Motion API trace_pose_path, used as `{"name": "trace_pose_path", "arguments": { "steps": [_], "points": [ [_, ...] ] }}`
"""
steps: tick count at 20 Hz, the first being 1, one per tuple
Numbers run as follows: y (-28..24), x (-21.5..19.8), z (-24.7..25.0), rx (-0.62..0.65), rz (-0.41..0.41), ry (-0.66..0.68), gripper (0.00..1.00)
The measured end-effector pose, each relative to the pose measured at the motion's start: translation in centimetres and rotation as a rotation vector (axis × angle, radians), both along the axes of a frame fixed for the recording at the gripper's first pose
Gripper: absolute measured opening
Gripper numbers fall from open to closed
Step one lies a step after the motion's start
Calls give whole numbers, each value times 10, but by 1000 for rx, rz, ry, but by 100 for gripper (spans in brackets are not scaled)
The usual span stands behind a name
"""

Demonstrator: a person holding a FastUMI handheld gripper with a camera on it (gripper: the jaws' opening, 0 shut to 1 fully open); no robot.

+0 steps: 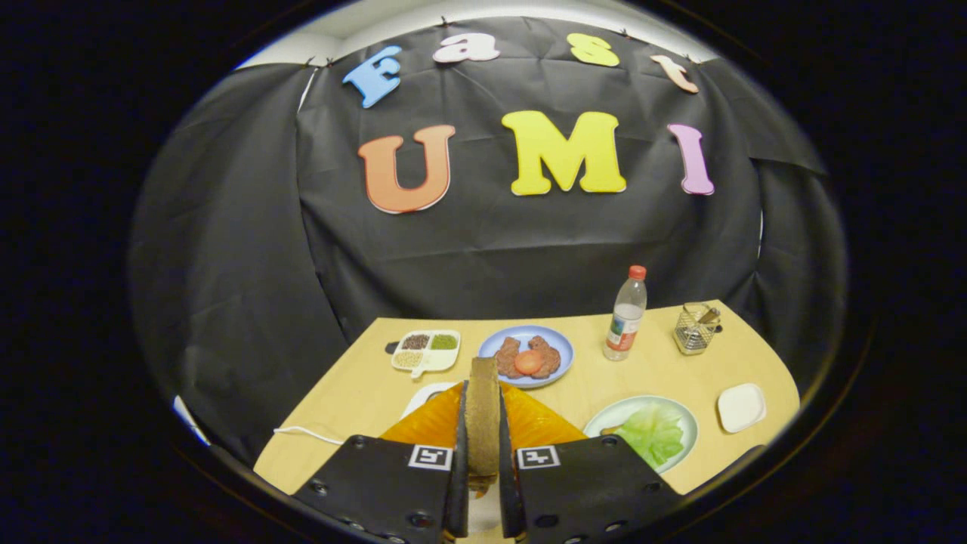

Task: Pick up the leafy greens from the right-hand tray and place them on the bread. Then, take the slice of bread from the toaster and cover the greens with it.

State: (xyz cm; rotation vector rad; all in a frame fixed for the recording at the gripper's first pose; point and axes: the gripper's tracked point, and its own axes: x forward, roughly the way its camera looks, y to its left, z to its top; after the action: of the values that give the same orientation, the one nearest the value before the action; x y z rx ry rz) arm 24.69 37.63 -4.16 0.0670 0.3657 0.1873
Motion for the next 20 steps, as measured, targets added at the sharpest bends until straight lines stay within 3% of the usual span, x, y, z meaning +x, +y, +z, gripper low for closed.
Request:
{"name": "trace_pose_path", "arguments": {
  "steps": [7, 12, 20],
  "points": [
    [-73, 4, 4, 103, -63, 7, 17],
    [-128, 23, -47, 138, -134, 75, 17],
    [-163, 58, -116, 238, -160, 177, 17]
  ]
}}
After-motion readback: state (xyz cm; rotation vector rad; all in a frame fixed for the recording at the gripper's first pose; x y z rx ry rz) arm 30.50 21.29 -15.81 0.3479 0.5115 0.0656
